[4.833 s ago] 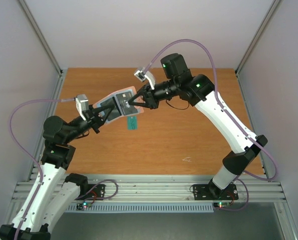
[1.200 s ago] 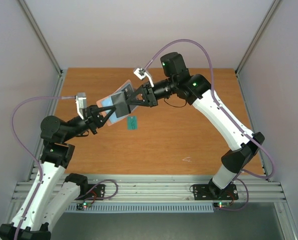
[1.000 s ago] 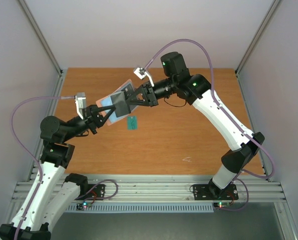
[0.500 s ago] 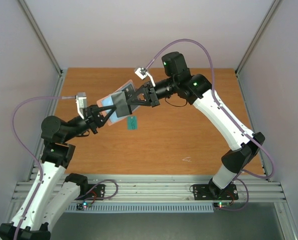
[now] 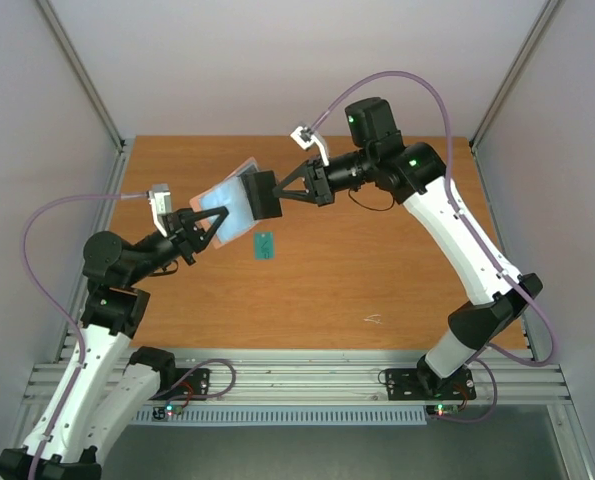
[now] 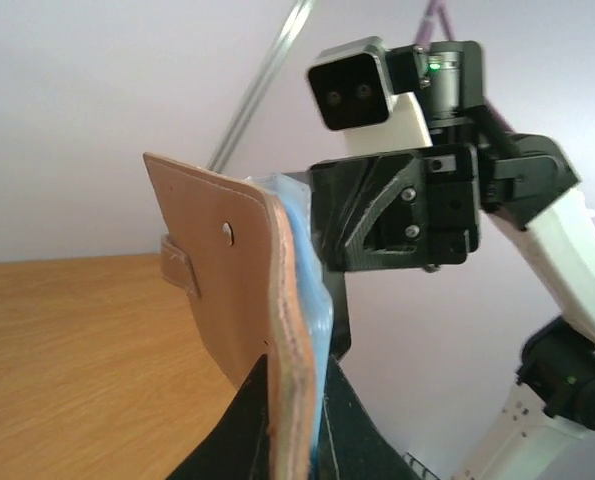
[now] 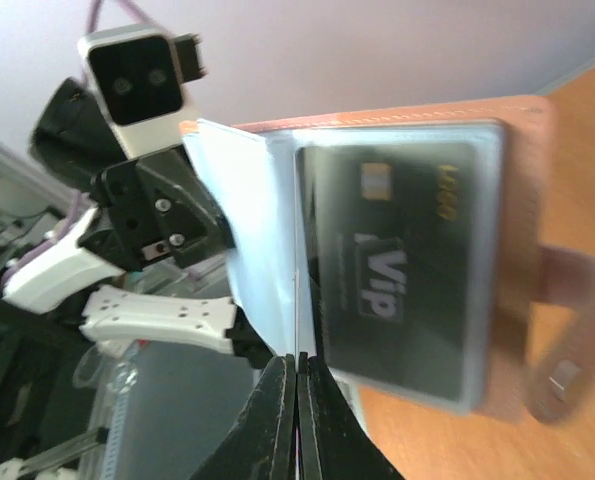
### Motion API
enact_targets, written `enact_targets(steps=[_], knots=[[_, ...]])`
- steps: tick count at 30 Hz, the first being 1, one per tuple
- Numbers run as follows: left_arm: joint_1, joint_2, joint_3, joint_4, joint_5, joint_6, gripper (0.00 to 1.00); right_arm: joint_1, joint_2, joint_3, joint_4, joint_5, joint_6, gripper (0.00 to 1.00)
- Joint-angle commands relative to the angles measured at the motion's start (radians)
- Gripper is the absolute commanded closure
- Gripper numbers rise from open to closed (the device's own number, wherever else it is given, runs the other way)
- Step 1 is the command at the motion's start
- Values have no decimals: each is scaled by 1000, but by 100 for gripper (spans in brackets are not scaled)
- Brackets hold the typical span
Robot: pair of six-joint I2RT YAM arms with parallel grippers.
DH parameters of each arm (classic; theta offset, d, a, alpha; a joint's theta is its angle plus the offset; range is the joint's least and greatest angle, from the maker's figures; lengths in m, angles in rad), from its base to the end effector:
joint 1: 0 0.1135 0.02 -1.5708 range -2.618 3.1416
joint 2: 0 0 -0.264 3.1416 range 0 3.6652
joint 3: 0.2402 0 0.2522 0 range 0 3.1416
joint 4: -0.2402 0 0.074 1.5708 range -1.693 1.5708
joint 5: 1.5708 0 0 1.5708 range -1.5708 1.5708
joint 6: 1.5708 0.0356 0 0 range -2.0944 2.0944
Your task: Take the credit cards out of the card holder
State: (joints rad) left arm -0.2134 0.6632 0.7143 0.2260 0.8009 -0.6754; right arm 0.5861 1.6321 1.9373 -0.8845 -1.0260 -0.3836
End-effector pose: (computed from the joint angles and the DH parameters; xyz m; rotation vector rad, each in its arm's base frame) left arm 0.1398 -0.0564 0.3755 0.4138 1.4398 -1.2434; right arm 0.2574 0.2074 0.4572 -1.4473 1.4614 1.2102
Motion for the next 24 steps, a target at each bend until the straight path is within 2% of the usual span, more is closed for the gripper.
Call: enact_targets(steps=[1, 3, 5, 7, 10, 16, 24], knots=[[9, -29, -7, -142, -218, 60, 100, -56, -12, 76, -112, 180, -9, 99], [20, -34, -7, -283, -431, 91, 100, -65, 12, 130, -205, 368, 7, 99], [33, -33, -11, -394, -628, 112, 100, -64, 62, 212, -325, 647, 49, 99], [42, -40, -27, -441, -723, 148, 100, -61, 115, 288, -429, 826, 108, 99], [47, -55, -54, -461, -743, 179, 100, -45, 183, 285, -502, 968, 180, 99], [52, -62, -75, -463, -723, 160, 100, -19, 416, 308, -543, 1023, 263, 99], [60, -76, -84, -479, -738, 174, 100, 57, 767, 563, -712, 1223, 261, 99]])
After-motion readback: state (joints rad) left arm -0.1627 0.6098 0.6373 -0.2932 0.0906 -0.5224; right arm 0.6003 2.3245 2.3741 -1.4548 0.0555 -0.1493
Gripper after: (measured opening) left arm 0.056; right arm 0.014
